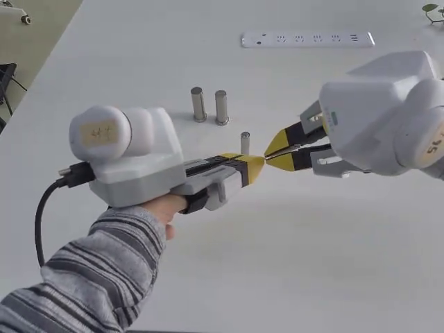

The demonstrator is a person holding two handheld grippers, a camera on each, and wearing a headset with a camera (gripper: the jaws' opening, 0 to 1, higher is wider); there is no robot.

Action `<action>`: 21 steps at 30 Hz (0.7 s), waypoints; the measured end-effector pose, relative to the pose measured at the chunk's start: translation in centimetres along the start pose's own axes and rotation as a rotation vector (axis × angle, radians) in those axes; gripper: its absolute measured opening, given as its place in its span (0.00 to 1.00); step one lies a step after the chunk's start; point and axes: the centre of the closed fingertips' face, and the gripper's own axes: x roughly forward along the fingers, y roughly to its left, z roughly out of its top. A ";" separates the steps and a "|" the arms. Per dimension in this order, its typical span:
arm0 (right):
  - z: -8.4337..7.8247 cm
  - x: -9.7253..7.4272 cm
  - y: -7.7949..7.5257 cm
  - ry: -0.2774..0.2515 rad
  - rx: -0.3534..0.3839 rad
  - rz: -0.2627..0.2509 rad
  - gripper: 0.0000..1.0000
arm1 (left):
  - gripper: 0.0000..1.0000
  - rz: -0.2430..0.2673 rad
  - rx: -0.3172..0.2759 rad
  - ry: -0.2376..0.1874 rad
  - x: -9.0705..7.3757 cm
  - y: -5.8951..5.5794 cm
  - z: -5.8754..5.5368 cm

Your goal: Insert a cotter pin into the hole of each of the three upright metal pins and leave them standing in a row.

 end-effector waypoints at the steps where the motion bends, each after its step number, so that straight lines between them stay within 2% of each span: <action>1: -0.1 0.0 0.0 0.002 0.015 -0.005 0.00 | 0.00 -0.001 0.008 -0.001 0.0 0.0 0.0; 5: -0.2 0.1 0.2 0.005 0.015 -0.008 0.00 | 0.00 0.000 0.091 0.037 0.2 -0.1 -0.3; 10: -0.6 0.2 0.5 -0.003 0.079 0.009 0.00 | 0.00 -0.012 0.187 0.069 0.2 -0.2 -0.8; 12: -0.7 0.2 0.6 -0.008 0.102 0.016 0.00 | 0.00 -0.015 0.207 0.073 0.2 -0.3 -0.9; 14: -0.9 0.2 0.9 -0.014 0.150 0.028 0.00 | 0.00 -0.006 0.252 0.088 0.1 -0.1 -1.1; 15: -1.1 0.1 0.9 -0.016 0.175 0.034 0.00 | 0.00 -0.002 0.303 0.102 0.1 0.0 -1.2; 17: -1.2 0.0 1.3 -0.029 0.238 0.058 0.00 | 0.00 -0.001 0.364 0.127 0.0 0.0 -1.6; 21: -1.6 -0.1 1.2 -0.067 0.338 0.076 0.01 | 0.00 -0.002 0.450 0.149 -0.3 0.1 -2.2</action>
